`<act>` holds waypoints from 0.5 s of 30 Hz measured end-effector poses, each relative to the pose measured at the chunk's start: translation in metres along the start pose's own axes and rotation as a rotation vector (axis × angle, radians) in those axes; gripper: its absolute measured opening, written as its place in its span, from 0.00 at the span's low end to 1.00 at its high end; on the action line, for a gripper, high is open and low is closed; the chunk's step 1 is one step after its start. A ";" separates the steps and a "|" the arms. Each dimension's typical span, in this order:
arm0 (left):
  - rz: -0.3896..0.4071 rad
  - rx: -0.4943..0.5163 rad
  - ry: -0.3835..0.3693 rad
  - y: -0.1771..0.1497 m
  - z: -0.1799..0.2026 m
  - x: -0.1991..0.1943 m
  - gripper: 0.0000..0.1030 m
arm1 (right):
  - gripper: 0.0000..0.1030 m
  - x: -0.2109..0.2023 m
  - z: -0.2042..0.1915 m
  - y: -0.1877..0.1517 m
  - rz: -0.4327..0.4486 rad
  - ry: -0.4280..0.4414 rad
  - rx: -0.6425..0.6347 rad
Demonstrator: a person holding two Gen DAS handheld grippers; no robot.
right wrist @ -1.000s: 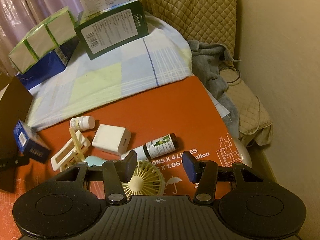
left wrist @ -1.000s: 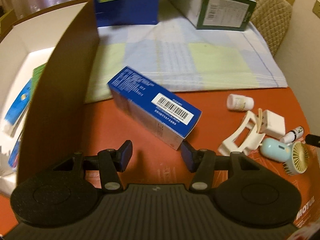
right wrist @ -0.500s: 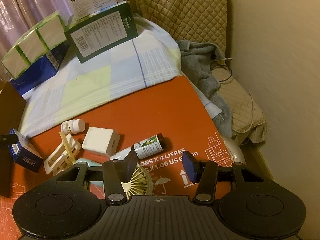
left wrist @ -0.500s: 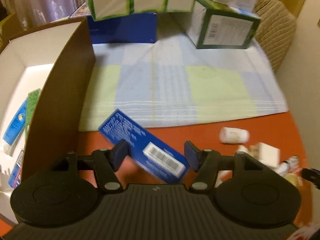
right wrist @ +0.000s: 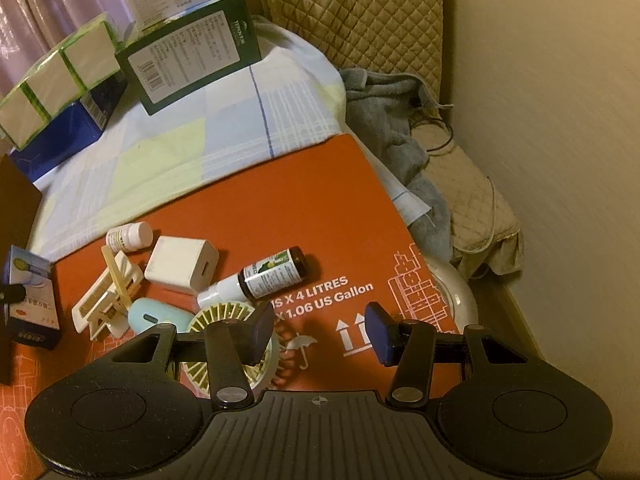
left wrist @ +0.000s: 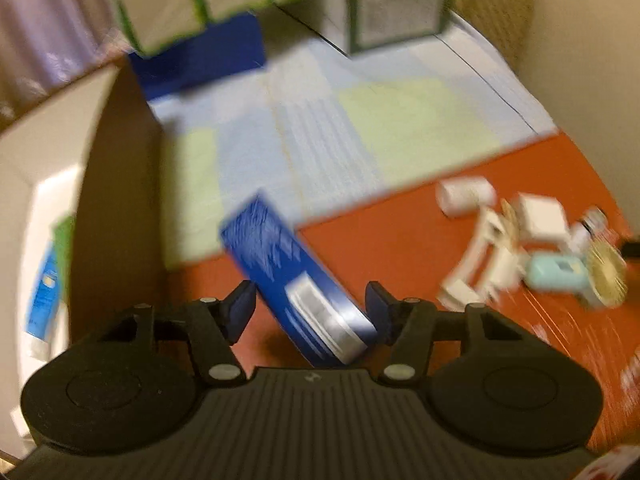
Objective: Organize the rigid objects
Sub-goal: 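Grasp the blue medicine box with the left tool while the right tool grasps the mint-green fan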
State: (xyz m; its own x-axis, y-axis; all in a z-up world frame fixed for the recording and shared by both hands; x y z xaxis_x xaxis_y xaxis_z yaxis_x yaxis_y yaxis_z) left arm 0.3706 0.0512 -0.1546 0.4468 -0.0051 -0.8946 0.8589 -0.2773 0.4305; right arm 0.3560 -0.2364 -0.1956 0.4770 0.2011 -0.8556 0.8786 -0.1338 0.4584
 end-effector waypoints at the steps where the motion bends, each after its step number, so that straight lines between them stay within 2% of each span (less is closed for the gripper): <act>1: -0.012 -0.006 -0.020 -0.005 0.003 0.000 0.52 | 0.46 0.000 -0.001 -0.001 -0.002 0.004 -0.004; 4: -0.035 -0.023 -0.022 -0.021 0.008 0.001 0.50 | 0.46 -0.001 -0.006 -0.003 -0.004 0.022 -0.014; 7: -0.022 -0.054 -0.040 -0.028 0.009 -0.001 0.48 | 0.46 -0.001 -0.014 -0.007 -0.010 0.062 -0.022; 10: 0.015 -0.043 -0.037 -0.021 0.010 -0.006 0.54 | 0.46 0.002 -0.026 -0.010 -0.020 0.114 -0.040; 12: 0.036 -0.042 -0.031 -0.016 0.010 -0.006 0.64 | 0.46 0.007 -0.034 -0.013 -0.026 0.158 -0.048; 15: 0.035 -0.049 -0.032 -0.010 0.011 0.002 0.59 | 0.46 0.018 -0.041 -0.014 -0.035 0.185 -0.041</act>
State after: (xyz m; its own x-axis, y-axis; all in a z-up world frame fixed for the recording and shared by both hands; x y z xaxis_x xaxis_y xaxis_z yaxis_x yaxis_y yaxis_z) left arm 0.3600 0.0436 -0.1617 0.4692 -0.0448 -0.8820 0.8545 -0.2290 0.4662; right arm 0.3528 -0.1907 -0.2072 0.4383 0.3806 -0.8143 0.8933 -0.0842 0.4415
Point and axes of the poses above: each gripper's, at about its wrist camera, not at the fingertips, and x roughly the way its jaws point, z to its right, y to its top, the point moved 9 cm from there along x, roughly the way its jaws point, and after that the axes turned 10 degrees about x, right-handed, at the moved point
